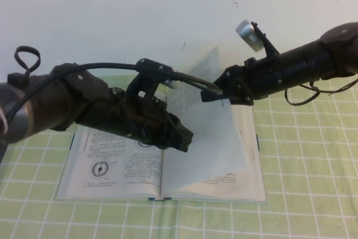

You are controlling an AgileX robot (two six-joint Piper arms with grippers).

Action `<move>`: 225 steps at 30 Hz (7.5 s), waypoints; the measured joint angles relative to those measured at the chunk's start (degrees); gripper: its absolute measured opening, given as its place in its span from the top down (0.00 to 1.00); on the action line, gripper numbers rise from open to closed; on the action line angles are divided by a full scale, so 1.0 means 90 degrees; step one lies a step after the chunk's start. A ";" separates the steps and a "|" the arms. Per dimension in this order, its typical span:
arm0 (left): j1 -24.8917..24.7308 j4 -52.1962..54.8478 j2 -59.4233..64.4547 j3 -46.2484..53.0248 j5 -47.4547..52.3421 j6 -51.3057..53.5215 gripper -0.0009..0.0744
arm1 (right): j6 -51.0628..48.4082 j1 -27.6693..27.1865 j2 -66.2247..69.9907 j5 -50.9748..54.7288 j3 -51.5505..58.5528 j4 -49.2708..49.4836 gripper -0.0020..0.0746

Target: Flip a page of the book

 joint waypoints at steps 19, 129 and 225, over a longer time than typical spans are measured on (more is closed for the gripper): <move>-0.0037 -0.0050 -0.2502 0.1825 -0.0978 0.0914 0.99 | 0.0539 0.0573 0.0000 0.0189 -0.0180 -0.0223 0.54; 0.0771 -0.1109 -0.5921 0.3006 -0.0737 0.0586 0.99 | 0.4639 0.0509 -0.8435 -0.1160 0.4846 -0.9332 0.97; 0.1797 0.5037 -1.1025 0.7369 -0.1920 -0.5821 0.99 | 0.4871 0.0509 -0.9307 -0.1744 0.6718 -0.9438 0.98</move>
